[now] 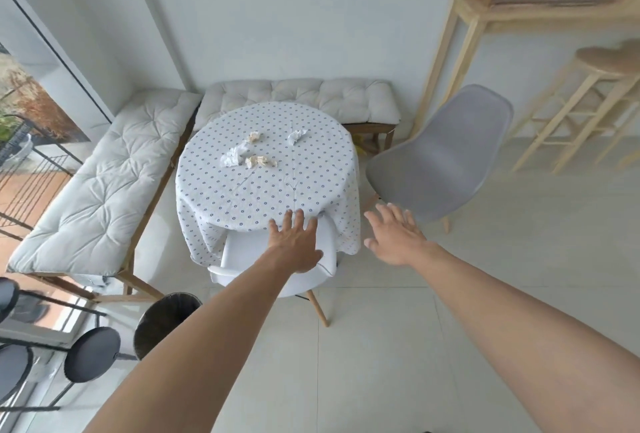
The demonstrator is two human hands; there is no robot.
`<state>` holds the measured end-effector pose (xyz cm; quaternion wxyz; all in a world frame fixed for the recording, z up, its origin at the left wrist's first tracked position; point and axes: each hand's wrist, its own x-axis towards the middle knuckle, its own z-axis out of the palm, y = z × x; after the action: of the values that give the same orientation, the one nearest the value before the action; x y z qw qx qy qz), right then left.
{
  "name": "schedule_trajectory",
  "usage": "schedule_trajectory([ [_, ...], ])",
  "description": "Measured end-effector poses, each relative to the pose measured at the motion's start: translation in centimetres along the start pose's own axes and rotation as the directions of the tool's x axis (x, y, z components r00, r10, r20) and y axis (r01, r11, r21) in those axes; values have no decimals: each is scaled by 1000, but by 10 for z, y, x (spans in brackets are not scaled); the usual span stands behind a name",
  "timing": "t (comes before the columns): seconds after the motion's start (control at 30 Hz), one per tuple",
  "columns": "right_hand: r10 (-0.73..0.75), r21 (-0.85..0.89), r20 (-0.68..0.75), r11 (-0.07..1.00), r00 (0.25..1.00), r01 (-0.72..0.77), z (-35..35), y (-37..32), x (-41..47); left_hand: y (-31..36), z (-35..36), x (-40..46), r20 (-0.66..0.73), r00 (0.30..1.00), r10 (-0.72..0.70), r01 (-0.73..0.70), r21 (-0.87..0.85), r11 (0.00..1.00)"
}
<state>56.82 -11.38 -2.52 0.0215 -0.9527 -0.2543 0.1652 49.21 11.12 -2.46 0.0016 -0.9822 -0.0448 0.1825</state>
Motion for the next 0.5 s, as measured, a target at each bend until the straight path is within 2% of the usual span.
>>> schedule_trajectory([
  [0.27,6,-42,-79,999,997,-9,-108,158,-9,145,-95,60,-69,997,-24,22,-42,999],
  [0.5,16,-101,-65,995,998,-22,-148,277,3,242,-141,149,-93,996,13,-20,-67,998],
])
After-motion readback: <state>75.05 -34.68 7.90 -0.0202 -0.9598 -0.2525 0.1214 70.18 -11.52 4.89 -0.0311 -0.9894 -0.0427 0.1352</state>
